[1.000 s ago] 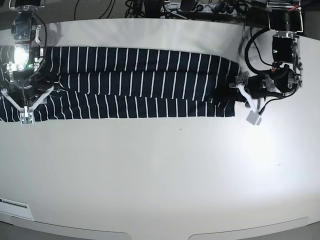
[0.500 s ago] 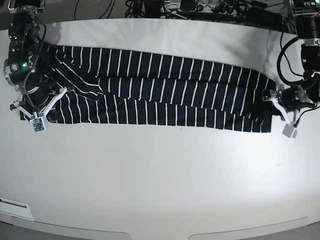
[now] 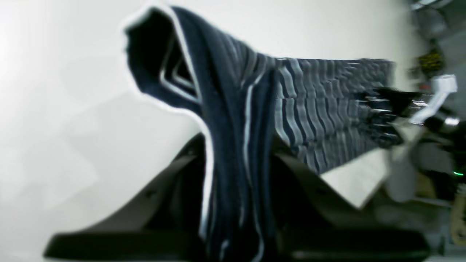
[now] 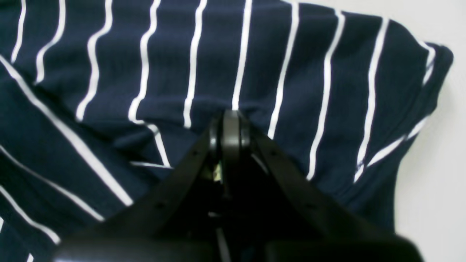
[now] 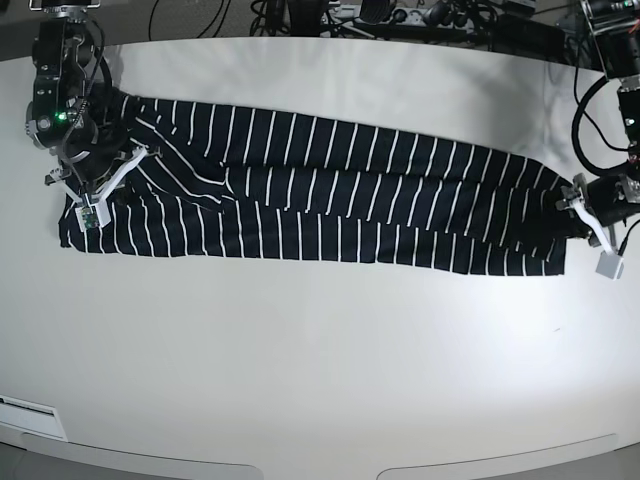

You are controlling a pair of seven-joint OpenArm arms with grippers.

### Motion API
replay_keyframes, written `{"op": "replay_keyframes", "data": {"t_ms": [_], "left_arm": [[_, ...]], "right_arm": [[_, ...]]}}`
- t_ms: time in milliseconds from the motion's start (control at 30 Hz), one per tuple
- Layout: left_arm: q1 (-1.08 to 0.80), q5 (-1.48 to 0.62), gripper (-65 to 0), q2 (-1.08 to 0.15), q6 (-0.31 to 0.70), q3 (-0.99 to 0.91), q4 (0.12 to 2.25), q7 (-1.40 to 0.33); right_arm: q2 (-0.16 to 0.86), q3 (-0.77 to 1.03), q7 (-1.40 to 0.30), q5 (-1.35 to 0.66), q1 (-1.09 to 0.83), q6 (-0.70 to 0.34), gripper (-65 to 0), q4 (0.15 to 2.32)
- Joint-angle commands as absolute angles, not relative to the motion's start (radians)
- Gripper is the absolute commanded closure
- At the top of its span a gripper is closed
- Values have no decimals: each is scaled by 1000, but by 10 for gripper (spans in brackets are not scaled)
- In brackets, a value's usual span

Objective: Fold the T-shirt properly
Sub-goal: 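Grasp both ends of the striped strip with both grippers, then lift the strip end with the left gripper and fold it toward the right gripper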

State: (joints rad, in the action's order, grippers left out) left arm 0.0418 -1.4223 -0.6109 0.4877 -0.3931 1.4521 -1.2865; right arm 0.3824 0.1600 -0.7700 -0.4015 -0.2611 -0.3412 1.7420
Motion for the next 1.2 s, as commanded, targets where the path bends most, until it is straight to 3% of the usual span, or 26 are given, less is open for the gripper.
{"op": "replay_keyframes", "data": {"t_ms": [0,200,533,900,1167], "left_arm": [[59,-1484,0,-627,515,-403,1466,-1286],[64,-1484,0,-572,534,-403,1471,-1310],[65,-1484,0,-335,537,-400,1471,-1302],[64,-1484,0,-105,660,-400,1471,-1280],[64,-1484,0,-21,666,-388,1471,-1283]], "right_arm": [[393,164,-793,-393,-258,-340,0,1740],[393,164,-808,-397,-257,-341,0,1738],[393,164,-828,-419,-258,-342,0,1738],[393,164,-848,-419,-257,-367,0,1738],[394,164,-861,-419,-257,-367,0,1738]]}}
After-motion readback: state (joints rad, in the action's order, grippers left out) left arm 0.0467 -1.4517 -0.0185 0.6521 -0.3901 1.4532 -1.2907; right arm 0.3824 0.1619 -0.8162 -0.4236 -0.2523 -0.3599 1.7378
